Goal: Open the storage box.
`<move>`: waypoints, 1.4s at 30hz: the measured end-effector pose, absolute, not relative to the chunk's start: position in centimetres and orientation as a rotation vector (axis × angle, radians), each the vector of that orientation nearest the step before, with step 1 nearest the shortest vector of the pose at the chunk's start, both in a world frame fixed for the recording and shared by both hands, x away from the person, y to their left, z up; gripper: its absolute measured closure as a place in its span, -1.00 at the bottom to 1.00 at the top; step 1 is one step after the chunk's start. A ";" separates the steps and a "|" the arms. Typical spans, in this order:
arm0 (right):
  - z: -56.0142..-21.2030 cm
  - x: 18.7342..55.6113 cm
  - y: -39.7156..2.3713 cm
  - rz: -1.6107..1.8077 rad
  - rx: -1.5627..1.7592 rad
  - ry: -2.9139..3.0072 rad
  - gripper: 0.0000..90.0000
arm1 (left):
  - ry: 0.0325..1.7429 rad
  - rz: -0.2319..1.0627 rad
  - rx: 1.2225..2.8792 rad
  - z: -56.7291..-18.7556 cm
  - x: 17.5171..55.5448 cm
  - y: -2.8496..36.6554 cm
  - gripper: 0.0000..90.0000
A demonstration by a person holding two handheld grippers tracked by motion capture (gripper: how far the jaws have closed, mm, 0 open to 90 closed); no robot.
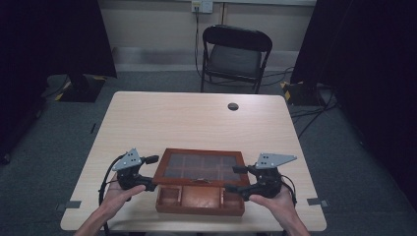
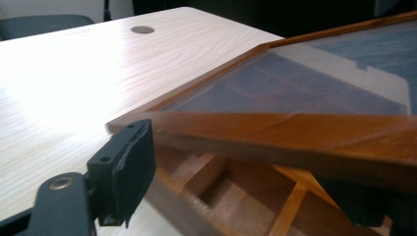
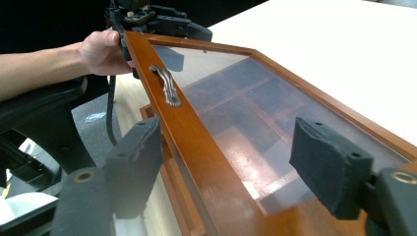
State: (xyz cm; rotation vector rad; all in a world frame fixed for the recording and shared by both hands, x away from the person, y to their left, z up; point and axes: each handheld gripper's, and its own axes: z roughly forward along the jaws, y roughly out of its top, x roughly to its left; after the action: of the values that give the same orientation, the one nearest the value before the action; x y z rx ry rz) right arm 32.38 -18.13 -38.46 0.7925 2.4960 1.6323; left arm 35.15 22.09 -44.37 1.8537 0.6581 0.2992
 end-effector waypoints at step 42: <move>-38.7 37.7 -18.6 1.610 0.853 2.342 -0.07 | 0.659 0.341 1.760 -42.2 38.4 20.6 -0.20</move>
State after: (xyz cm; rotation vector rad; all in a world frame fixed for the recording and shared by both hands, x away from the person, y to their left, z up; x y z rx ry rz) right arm 37.69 -18.60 -38.65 0.8535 2.3420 1.6100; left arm 38.40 20.57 -42.23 1.7599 0.6592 0.3408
